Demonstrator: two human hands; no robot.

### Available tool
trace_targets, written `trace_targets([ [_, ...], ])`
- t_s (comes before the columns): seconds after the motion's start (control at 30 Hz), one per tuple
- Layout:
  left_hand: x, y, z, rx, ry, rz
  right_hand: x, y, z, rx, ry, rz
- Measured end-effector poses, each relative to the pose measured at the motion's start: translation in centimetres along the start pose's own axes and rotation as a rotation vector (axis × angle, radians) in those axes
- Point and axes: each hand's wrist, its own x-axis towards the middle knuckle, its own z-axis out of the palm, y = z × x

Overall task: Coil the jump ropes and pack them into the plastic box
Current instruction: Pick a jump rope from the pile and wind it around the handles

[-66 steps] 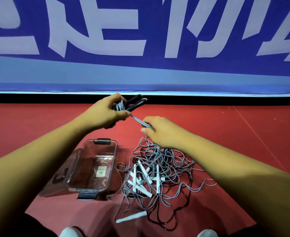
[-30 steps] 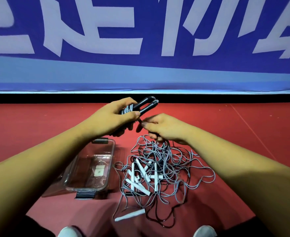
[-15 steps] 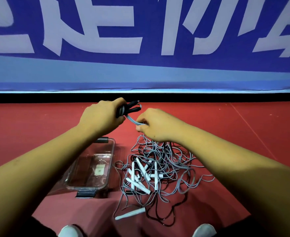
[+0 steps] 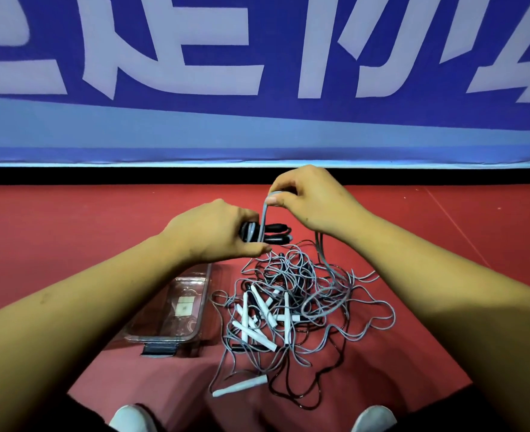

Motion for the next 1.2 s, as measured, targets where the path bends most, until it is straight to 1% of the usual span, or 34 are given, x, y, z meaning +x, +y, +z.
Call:
trace_targets([
  [0.1, -0.6, 0.2, -0.4, -0.12, -0.052, 0.09, -0.1, 0.3, -0.5, 0.129, -0.041, 0.007],
  [0.13, -0.8, 0.1, -0.5, -0.17, -0.045, 0.129, -0.2, 0.5, -0.6, 0.187, -0.072, 0.024],
  [0.23, -1.2, 0.0, -0.5, -0.33, 0.072, 0.2, -1.0, 1.7, -0.3, 0.412, -0.201, 0.153],
  [0.3, -1.3, 0.4, -0.5, -0.45, 0.126, 0.18, -1.4, 2.5, 0.4, 0.574, -0.258, 0.27],
  [0.33, -1.3, 0.6, -0.4, -0.525, 0.132, 0.153, -1.7, 2.7, 0.7, 0.615, -0.28, 0.3],
  [0.47, -1.0, 0.9, -0.3, -0.896, 0.108, 0.044, -2.0, 2.2, 1.9, 0.587, -0.381, 0.273],
  [0.57, -0.4, 0.0, -0.7, -0.997, 0.178, -0.048, -2.0, 1.4, 2.3, 0.532, -0.424, 0.26],
  [0.67, 0.0, -1.3, -1.0, -0.897, 0.205, -0.131, -2.1, 0.8, 2.5, 0.487, -0.38, 0.25],
  [0.77, 0.0, -2.2, -1.3, -0.726, 0.215, -0.155, -2.2, 0.0, 2.4, 0.269, -0.297, 0.156],
  [0.87, 0.1, -2.9, -1.2, -0.523, 0.259, -0.168, -2.3, -0.9, 2.1, 0.157, -0.272, 0.074],
  [0.97, 0.2, -3.5, -0.8, -0.405, 0.248, -0.189, -2.3, -1.8, 2.0, 0.012, -0.258, -0.024],
  [1.03, 0.3, -3.6, -0.4, -0.257, 0.219, -0.19, -2.5, -2.6, 2.0, -0.064, -0.248, -0.065],
  [1.1, 0.2, -3.2, -0.2, -0.084, 0.146, -0.167, -2.7, -3.3, 1.7, -0.137, -0.229, -0.103],
  [1.2, 0.0, -2.3, -0.2, -0.001, -0.008, -0.106, -2.6, -3.3, 1.1, -0.211, -0.159, -0.1],
])
